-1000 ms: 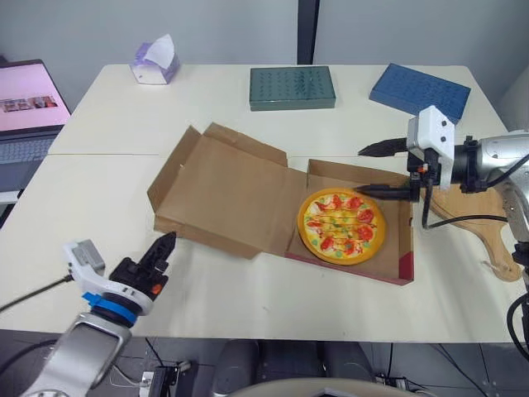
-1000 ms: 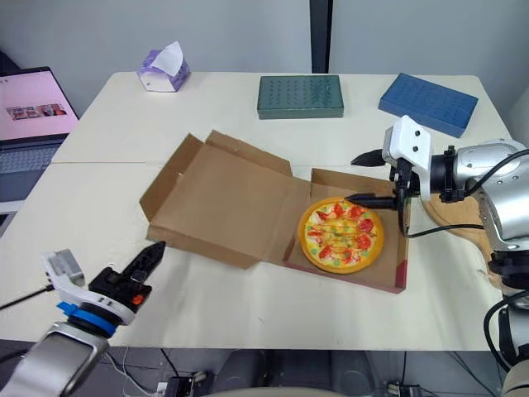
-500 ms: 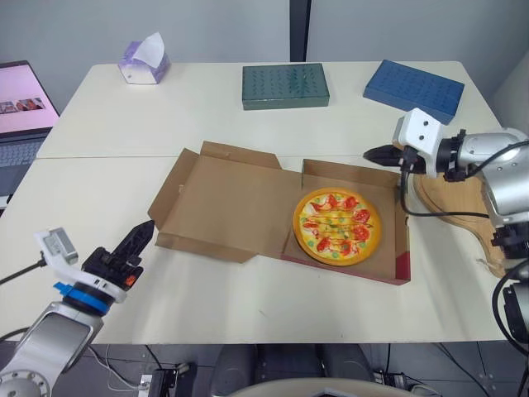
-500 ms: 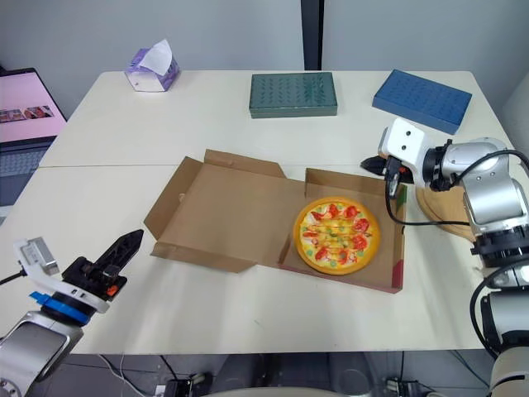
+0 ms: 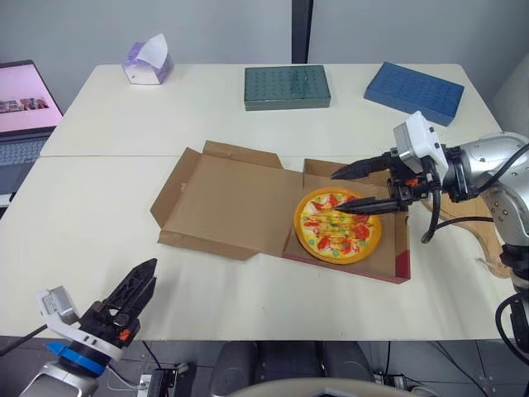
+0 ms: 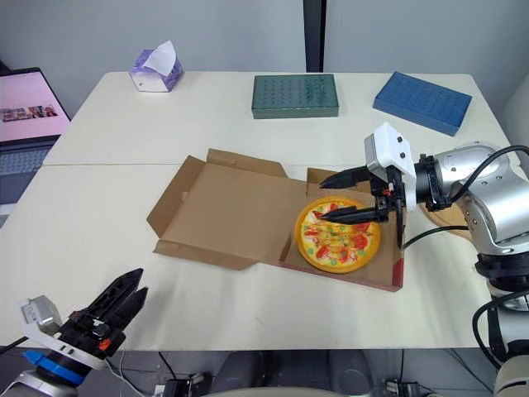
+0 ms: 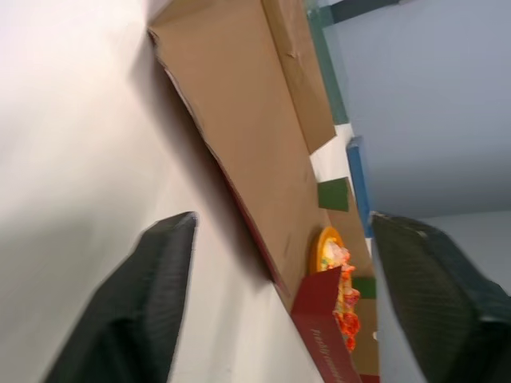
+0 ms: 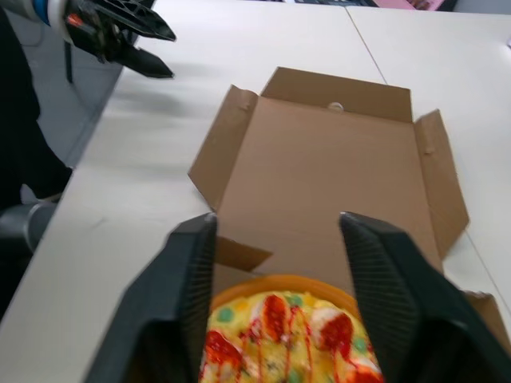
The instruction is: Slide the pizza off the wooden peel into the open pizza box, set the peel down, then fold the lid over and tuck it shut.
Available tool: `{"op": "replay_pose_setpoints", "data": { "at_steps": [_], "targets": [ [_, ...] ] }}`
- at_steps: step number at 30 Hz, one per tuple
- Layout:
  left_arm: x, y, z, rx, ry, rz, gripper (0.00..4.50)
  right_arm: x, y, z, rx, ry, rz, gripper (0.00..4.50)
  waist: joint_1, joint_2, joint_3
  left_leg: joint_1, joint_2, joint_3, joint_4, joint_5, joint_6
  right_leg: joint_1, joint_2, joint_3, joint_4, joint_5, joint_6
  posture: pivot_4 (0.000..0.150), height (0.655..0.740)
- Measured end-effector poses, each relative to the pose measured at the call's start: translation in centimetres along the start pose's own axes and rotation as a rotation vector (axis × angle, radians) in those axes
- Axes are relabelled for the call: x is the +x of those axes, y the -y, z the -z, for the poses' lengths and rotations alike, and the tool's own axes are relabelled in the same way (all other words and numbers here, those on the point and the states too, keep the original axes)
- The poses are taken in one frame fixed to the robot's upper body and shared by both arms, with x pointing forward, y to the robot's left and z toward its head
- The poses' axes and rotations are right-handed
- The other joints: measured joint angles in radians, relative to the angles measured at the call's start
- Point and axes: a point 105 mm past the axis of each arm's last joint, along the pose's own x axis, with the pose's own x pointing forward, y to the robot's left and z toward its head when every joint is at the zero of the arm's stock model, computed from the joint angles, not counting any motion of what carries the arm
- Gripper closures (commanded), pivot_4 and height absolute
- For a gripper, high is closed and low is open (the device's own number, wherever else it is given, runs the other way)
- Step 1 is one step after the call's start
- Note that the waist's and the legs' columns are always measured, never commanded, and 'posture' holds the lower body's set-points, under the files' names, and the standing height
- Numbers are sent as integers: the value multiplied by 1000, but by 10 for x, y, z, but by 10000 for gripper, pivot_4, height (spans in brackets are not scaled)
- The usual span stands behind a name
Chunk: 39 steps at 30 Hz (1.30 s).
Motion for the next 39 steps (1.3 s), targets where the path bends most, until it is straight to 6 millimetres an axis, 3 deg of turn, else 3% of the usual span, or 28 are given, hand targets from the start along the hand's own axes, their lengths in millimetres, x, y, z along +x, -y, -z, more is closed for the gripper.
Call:
{"op": "replay_pose_setpoints", "data": {
  "at_steps": [2,7,14,17,29,39],
  "targets": [
    [10,1,8,-37,5,-1,0,0,1,-1,-6,-2,8,529,1,0,0,0,0,0,0,0,0,0,0,0,0,0,0,1500,7400],
    [39,3,15,-113,39,-17,0,1,6,-7,-48,2,31,529,3,-1,-1,0,0,0,0,0,0,0,0,0,0,0,0,1500,7400],
    [66,-1,3,-151,133,-85,0,0,6,-7,-57,-7,33,529,3,-2,-1,0,0,0,0,0,0,0,0,0,0,0,0,1500,7400],
    [71,-8,4,-157,119,-115,5998,0,6,-6,-56,-9,32,0,2,-2,-1,0,0,0,0,0,0,0,0,0,1,0,0,1500,7400],
    [88,-7,9,-129,51,-130,43461,-2,7,-5,-53,-20,38,0,4,-2,-1,0,-1,0,1,0,0,0,0,0,1,1,1,1500,7400],
    [94,-9,4,-45,35,-141,44733,-5,6,-2,-35,-33,49,0,5,-2,-1,0,-1,-1,1,0,0,0,0,0,1,1,1,1500,7400]
  ]
}}
